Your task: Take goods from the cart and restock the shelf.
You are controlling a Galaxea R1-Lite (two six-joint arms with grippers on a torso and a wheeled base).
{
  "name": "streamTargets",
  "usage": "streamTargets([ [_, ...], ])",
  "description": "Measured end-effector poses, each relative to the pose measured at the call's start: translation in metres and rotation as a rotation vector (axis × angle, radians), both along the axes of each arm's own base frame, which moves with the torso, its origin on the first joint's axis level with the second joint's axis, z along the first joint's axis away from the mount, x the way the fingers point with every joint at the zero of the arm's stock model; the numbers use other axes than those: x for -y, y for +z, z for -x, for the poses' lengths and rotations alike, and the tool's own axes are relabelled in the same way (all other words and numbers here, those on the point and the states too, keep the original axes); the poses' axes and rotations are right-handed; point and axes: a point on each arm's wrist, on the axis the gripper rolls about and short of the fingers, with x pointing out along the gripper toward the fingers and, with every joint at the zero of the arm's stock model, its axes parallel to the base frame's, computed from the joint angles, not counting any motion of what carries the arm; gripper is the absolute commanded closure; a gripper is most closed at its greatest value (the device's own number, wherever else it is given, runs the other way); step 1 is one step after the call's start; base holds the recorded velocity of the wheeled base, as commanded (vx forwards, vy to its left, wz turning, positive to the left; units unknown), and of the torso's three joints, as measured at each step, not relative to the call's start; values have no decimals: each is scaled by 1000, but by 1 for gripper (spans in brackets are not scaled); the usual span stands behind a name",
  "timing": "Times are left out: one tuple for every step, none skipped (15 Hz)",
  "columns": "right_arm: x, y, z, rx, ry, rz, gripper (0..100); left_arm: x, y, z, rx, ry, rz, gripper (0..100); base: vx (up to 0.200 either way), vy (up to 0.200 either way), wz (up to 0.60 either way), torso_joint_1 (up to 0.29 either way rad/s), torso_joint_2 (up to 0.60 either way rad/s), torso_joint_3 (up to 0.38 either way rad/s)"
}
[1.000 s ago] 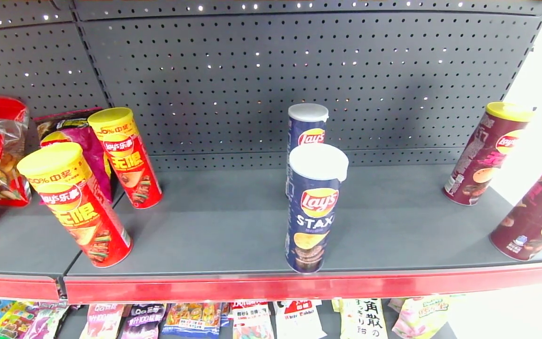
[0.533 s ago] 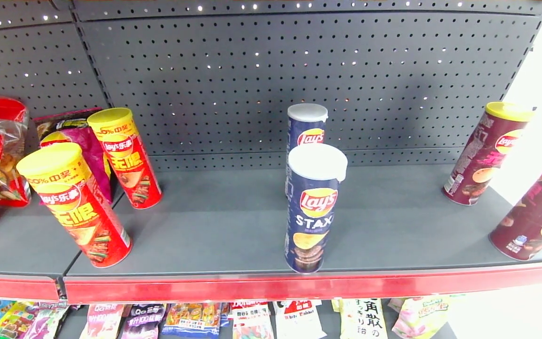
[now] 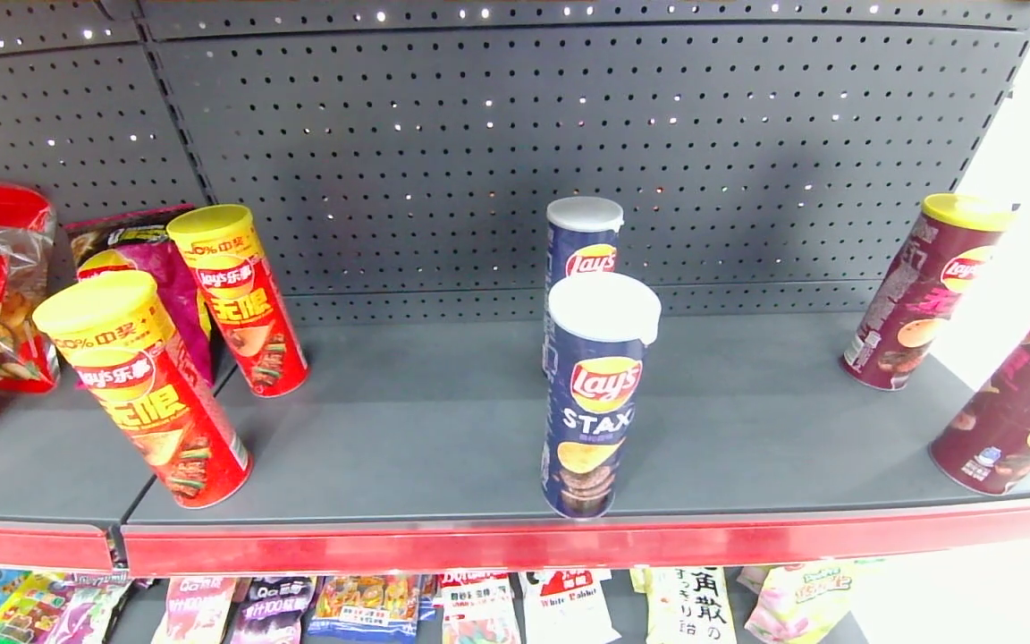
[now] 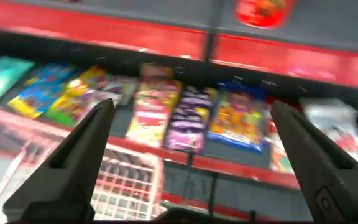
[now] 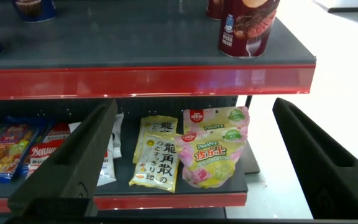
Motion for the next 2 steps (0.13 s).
streamTargets([
  [0,0,0,0,0,0,0,0,0,0,-4,1,-13,0,0,0,0,0,0,0],
  [0,0,0,-1,0,0,0,0,-1,0,-11,-4,-43,0,0,0,0,0,0,0],
])
